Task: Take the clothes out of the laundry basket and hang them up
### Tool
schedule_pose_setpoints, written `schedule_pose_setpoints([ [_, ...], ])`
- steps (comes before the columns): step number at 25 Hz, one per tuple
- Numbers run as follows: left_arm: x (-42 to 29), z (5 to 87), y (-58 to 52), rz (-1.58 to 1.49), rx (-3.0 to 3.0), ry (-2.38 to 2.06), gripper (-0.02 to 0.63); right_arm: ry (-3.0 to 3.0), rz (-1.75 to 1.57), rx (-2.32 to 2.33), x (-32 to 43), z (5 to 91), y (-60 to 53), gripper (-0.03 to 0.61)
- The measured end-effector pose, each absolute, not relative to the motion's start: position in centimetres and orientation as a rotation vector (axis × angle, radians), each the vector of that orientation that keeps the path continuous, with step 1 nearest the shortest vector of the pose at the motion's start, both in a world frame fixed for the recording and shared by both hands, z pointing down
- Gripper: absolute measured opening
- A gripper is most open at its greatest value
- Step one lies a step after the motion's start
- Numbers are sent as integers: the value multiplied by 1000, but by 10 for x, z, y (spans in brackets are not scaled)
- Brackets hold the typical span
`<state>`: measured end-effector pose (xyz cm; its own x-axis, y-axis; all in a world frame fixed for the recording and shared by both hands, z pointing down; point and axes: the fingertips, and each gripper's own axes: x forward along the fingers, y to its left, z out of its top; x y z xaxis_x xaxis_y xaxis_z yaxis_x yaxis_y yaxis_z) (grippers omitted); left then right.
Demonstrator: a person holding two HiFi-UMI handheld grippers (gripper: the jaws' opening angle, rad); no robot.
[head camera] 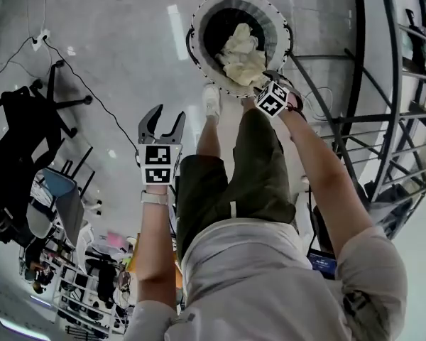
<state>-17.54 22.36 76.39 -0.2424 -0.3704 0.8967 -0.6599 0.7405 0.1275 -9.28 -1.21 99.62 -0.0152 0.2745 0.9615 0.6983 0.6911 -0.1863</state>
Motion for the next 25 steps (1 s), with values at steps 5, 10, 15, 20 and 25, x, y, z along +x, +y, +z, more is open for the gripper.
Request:
schedule_pose_setpoints([
  [5, -167, 785, 217, 251, 706, -1860, 229, -1424, -483, -964, -94, 1049, -12, 262],
  [10, -154, 802, 211, 256, 692, -1838, 229, -1272, -555, -1006, -85, 1083, -16, 240],
  [15, -145, 811, 216, 237, 669, -1828, 229, -1184, -710, -970, -85, 1093, -26, 148],
  [20, -137, 810, 218, 216, 652, -1831, 229, -1223, -776, -992, -89, 1091, -29, 14],
  [25, -132, 804, 221, 204, 653, -1836, 229, -1413, -618, -956, -111, 1064, -19, 12],
])
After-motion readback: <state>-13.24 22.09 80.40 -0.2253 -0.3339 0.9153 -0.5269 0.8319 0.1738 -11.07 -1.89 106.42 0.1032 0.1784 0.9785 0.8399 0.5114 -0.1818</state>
